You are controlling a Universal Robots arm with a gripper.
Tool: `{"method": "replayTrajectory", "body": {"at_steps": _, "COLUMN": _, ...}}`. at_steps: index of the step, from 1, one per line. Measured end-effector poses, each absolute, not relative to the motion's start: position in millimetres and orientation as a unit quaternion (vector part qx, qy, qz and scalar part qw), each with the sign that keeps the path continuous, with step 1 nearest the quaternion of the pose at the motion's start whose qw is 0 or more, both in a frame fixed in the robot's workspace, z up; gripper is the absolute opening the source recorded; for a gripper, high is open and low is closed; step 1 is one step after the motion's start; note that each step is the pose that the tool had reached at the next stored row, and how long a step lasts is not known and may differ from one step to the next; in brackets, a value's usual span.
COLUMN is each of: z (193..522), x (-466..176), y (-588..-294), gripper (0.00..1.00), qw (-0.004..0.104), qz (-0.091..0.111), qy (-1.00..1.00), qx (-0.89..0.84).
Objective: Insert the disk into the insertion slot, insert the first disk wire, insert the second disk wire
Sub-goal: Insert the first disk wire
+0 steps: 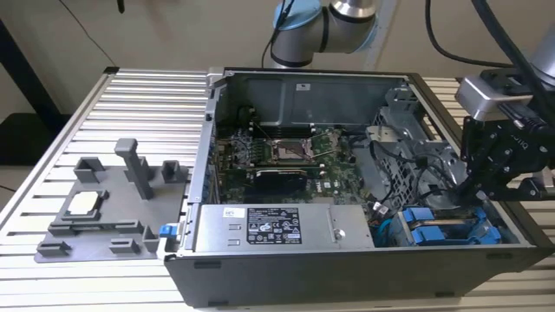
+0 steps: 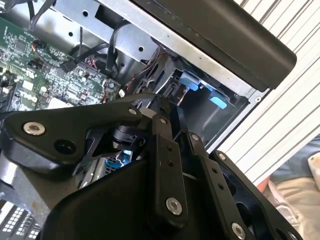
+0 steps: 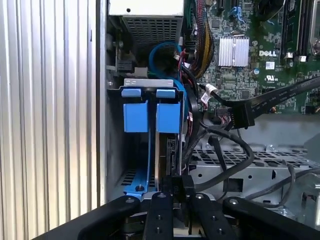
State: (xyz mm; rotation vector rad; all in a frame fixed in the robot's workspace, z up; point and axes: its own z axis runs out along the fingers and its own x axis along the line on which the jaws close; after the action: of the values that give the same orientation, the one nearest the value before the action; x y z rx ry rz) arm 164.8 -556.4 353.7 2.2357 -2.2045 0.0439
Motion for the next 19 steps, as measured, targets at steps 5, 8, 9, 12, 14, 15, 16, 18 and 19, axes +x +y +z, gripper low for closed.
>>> {"method": "replayTrajectory", "body": {"at_steps": 5, "z": 351.6, "x": 165.1, "y": -556.6, "gripper": 0.19, "qw": 0.001, "qz": 0.014, "qy": -0.702, "qx": 0.712}}
{"method": "replayTrajectory", "body": {"at_steps": 8, "z": 351.2, "x": 165.1, "y": -556.6, "gripper": 0.19, "qw": 0.001, "qz": 0.014, "qy": -0.702, "qx": 0.712}}
{"method": "replayTrajectory", "body": {"at_steps": 9, "z": 350.6, "x": 165.1, "y": -556.6, "gripper": 0.19, "qw": 0.001, "qz": 0.014, "qy": -0.702, "qx": 0.712}}
{"method": "replayTrajectory", "body": {"at_steps": 12, "z": 349.5, "x": 165.6, "y": -556.6, "gripper": 0.19, "qw": 0.000, "qz": 0.014, "qy": -0.702, "qx": 0.712}}
{"method": "replayTrajectory", "body": {"at_steps": 14, "z": 348.5, "x": 165.9, "y": -556.6, "gripper": 0.19, "qw": 0.000, "qz": 0.013, "qy": -0.702, "qx": 0.712}}
{"method": "replayTrajectory", "body": {"at_steps": 15, "z": 347.7, "x": 166.0, "y": -556.6, "gripper": 0.19, "qw": 0.000, "qz": 0.013, "qy": -0.702, "qx": 0.712}}
{"method": "replayTrajectory", "body": {"at_steps": 16, "z": 346.7, "x": 166.1, "y": -556.6, "gripper": 0.19, "qw": 0.000, "qz": 0.013, "qy": -0.702, "qx": 0.712}}
{"method": "replayTrajectory", "body": {"at_steps": 18, "z": 344.9, "x": 166.3, "y": -556.6, "gripper": 0.19, "qw": 0.000, "qz": 0.013, "qy": -0.702, "qx": 0.712}}
{"method": "replayTrajectory", "body": {"at_steps": 19, "z": 344.7, "x": 166.4, "y": -556.6, "gripper": 0.19, "qw": 0.000, "qz": 0.014, "qy": -0.703, "qx": 0.711}}
